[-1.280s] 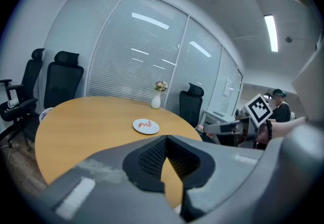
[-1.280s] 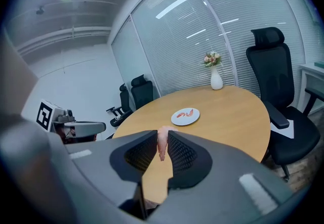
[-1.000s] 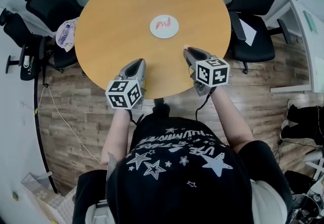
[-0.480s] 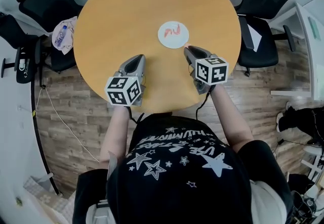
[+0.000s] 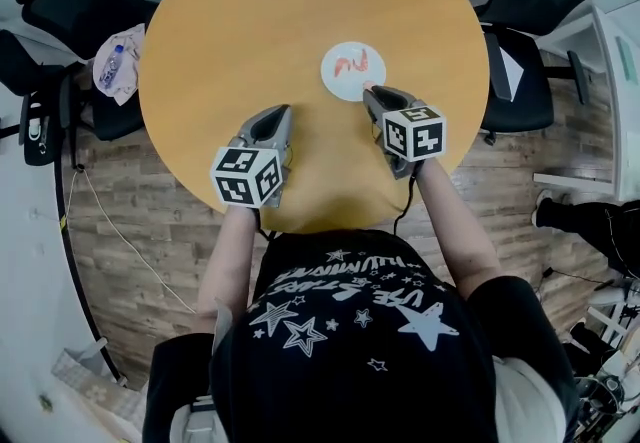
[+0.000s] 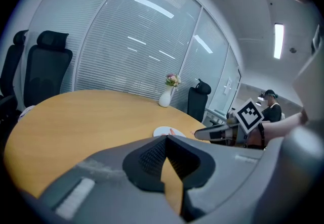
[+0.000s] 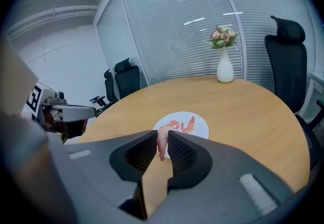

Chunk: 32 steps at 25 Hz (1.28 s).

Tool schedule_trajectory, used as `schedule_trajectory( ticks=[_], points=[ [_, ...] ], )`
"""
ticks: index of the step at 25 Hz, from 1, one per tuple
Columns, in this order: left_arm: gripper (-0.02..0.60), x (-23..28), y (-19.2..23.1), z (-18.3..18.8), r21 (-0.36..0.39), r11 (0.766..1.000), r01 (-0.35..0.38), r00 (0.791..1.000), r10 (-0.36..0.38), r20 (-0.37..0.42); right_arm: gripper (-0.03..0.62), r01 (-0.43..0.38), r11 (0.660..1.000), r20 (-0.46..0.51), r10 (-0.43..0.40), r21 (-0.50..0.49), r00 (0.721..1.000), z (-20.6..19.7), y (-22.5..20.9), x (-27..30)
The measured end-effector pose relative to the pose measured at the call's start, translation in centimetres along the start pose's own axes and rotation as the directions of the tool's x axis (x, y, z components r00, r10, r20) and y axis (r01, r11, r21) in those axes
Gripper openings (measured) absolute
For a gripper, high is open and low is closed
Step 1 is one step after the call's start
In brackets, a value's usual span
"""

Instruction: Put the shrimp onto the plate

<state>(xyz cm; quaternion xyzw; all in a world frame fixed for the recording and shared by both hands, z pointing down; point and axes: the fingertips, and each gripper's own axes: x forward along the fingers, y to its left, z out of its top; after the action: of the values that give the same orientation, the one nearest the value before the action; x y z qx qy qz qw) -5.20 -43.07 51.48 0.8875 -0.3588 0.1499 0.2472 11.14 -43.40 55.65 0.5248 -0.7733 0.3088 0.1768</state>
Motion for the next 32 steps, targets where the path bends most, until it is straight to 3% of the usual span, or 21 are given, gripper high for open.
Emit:
schedule_trajectory(
  ticks=[19,32],
  points=[
    [0.002,2.9,2.7,-3.3,-0.081,0.996,0.021,0.996,-0.028,-0.088,0.069,-0.008,0.978,-0.187,-0.032,-0.210,0.982,-2.7,-1.6,6.2],
    [0.002,2.9,3.5,-4.2,-0.102,0.995,0.012,0.994,-0.023,-0.104,0.069,0.004,0.960,-0.215,-0.067,-0.281,0.974,-3.2,-2.1,7.9]
  ],
)
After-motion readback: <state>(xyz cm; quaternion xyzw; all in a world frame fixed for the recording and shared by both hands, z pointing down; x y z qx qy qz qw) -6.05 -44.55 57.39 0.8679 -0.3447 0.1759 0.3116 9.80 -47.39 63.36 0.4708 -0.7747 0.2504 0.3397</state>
